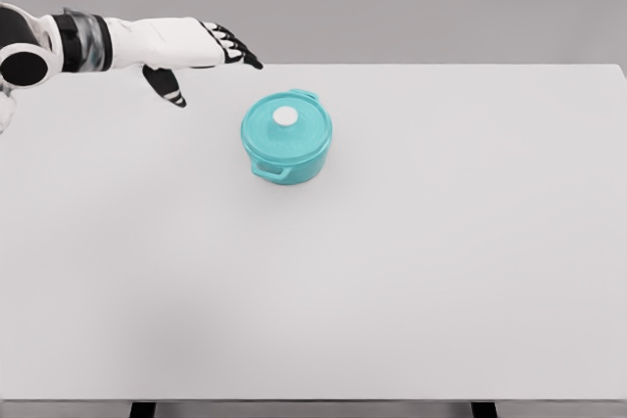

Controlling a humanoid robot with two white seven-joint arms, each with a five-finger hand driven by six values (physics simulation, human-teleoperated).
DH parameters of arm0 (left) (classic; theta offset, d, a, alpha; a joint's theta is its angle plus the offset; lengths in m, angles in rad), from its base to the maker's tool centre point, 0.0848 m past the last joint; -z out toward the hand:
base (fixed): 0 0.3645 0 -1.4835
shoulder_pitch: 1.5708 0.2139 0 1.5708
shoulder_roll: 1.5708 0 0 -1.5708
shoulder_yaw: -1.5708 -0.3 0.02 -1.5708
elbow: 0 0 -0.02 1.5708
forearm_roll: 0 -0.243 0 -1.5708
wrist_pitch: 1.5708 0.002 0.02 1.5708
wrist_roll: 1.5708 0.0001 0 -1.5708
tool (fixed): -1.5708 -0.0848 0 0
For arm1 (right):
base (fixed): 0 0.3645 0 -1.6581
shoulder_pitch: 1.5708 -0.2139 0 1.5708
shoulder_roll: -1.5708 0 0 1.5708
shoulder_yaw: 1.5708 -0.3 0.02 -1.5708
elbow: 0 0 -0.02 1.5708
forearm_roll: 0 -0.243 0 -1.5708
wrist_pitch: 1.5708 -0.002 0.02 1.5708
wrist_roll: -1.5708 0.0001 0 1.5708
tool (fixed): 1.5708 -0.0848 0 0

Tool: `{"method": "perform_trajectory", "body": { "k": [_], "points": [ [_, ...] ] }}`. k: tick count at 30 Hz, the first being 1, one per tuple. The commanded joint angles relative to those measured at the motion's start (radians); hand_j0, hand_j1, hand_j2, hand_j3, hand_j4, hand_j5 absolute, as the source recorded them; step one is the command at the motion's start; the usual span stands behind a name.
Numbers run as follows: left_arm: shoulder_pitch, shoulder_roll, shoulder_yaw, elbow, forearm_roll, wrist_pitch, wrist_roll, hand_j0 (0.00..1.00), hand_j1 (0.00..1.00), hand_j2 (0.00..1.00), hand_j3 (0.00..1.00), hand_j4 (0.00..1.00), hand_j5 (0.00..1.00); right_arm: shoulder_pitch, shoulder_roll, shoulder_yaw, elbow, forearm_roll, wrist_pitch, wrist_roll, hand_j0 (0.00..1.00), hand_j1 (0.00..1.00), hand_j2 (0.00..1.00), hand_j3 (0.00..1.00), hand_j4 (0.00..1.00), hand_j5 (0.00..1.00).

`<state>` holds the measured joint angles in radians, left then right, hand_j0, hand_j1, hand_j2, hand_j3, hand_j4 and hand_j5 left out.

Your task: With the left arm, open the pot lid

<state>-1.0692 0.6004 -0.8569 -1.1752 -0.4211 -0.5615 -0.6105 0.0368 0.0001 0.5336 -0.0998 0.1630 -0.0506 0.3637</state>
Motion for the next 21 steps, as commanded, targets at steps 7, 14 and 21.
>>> {"method": "perform_trajectory", "body": {
  "k": [7, 14, 21],
  "points": [
    [-0.035, -0.129, -0.056, 0.026, 0.007, 0.144, 0.002, 1.00, 1.00, 1.00, 1.00, 1.00, 1.00, 0.000, 0.000, 0.000, 0.000, 0.000, 0.000, 0.000, 1.00, 1.00, 1.00, 1.00, 1.00, 1.00],
    [-0.043, -0.225, -0.119, 0.104, 0.005, 0.184, 0.000, 0.96, 0.96, 0.96, 0.96, 0.96, 0.96, 0.000, 0.000, 0.000, 0.000, 0.000, 0.000, 0.000, 1.00, 1.00, 1.00, 1.00, 1.00, 1.00],
    [-0.043, -0.228, -0.120, 0.103, 0.007, 0.170, 0.000, 0.84, 0.84, 0.84, 0.84, 0.84, 0.84, 0.000, 0.000, 0.000, 0.000, 0.000, 0.000, 0.001, 1.00, 1.00, 1.00, 1.00, 1.00, 1.00]
  ]
}}
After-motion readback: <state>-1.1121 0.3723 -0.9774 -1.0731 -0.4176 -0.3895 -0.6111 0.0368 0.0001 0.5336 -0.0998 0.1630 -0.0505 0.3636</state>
